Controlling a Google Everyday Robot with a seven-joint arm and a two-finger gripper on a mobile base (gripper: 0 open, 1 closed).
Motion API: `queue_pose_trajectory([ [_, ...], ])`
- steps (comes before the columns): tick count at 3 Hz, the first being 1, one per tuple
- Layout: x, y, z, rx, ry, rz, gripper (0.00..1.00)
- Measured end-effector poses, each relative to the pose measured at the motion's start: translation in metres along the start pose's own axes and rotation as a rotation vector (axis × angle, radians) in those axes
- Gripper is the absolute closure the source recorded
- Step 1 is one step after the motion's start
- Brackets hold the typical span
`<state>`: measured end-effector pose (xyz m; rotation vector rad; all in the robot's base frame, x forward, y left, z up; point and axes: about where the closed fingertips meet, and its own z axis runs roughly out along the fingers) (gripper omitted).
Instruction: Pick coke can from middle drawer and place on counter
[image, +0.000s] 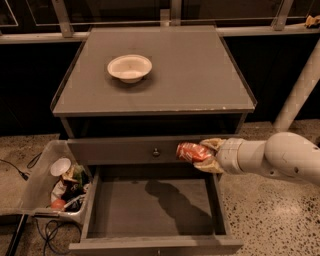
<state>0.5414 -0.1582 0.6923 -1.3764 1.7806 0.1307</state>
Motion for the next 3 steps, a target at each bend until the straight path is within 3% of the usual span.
queue_pose_trajectory([
  [1,-0.013,-0.009,-0.012,0.022,0.036,-0.048,1.0],
  [3,-0.099,-0.061,-0.097,0.16,-0.013,-0.207,1.0],
])
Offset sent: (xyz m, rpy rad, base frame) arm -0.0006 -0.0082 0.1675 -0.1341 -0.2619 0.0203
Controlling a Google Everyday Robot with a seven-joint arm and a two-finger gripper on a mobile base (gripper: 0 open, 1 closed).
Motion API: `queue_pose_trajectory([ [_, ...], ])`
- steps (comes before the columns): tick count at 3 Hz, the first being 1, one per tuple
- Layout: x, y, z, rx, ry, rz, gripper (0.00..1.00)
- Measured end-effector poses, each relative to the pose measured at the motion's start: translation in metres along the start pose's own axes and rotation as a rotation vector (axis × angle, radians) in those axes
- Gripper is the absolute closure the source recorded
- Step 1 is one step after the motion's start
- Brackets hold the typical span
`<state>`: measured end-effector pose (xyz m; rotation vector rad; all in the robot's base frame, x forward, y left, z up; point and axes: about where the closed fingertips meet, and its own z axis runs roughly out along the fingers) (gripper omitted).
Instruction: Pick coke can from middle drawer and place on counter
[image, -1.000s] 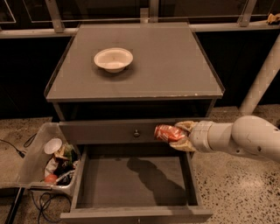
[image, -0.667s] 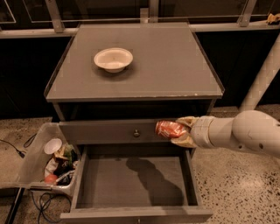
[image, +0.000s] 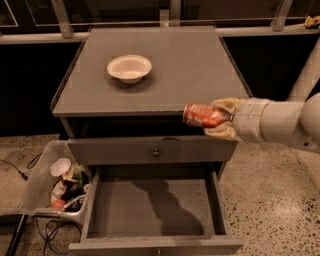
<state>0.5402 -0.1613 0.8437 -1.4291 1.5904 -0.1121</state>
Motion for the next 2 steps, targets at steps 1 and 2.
queue_pose_trajectory([
  [1,-0.0307,-0.0531,-0.0375,0.085,-0.029,-0.052,1.0],
  [2,-0.0354,-0.0558,-0.0315,0.081,-0.025,-0.062,1.0],
])
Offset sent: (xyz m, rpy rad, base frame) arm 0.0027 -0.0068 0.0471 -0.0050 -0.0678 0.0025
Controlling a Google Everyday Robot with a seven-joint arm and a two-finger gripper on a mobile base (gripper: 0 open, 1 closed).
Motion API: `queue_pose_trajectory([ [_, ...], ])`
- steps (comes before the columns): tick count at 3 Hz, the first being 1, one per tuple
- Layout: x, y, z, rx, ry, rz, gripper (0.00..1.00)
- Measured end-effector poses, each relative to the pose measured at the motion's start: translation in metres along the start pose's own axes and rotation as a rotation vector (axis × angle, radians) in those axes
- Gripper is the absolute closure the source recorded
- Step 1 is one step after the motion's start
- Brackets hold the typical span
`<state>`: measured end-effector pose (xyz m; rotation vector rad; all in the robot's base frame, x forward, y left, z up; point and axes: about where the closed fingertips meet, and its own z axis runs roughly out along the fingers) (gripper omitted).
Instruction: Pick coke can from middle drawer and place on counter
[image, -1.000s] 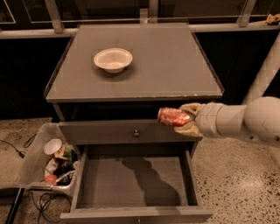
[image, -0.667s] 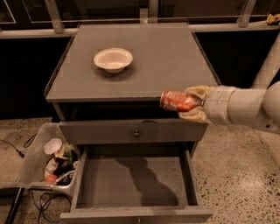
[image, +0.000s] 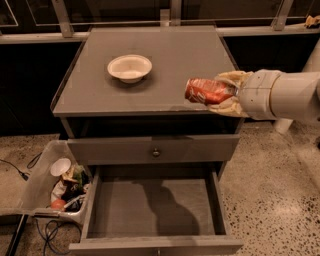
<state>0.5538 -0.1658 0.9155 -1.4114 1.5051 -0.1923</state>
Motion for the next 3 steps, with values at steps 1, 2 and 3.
queue_pose_trajectory([
  [1,-0.002,-0.028,0.017,0.026,-0.02,0.029,1.0],
  [2,-0.007,-0.07,0.042,0.056,-0.062,0.085,1.0],
  [3,0.0,-0.11,0.075,0.081,-0.097,0.204,1.0],
])
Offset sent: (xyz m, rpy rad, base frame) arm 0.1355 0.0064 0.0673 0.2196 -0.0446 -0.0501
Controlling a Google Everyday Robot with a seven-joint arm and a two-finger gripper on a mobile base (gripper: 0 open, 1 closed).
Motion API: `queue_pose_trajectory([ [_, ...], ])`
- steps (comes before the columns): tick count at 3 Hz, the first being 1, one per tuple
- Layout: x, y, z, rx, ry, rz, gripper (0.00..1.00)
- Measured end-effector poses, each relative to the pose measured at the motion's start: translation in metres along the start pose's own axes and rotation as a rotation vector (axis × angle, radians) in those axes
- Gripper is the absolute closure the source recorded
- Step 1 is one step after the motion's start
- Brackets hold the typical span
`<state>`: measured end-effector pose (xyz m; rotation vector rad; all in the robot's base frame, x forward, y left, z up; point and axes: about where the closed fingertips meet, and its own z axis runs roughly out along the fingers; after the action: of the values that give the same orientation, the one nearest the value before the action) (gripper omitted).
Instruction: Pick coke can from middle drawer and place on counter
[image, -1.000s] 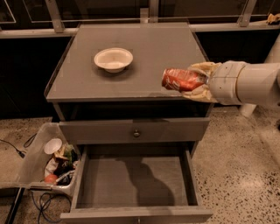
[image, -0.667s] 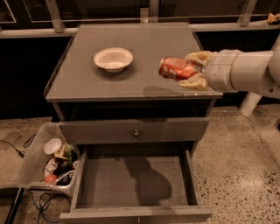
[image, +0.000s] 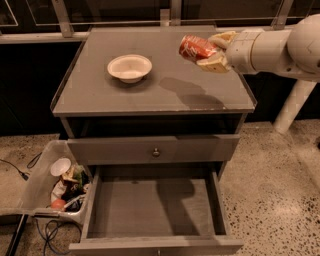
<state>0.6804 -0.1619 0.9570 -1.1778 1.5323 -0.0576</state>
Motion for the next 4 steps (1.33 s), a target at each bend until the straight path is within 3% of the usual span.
queue_pose_trajectory([
  [2,0.018,0.008,0.048,-0.094,0.014,0.151,1.0],
  [4,0.032,0.038,0.075,-0.189,0.034,0.234,1.0],
])
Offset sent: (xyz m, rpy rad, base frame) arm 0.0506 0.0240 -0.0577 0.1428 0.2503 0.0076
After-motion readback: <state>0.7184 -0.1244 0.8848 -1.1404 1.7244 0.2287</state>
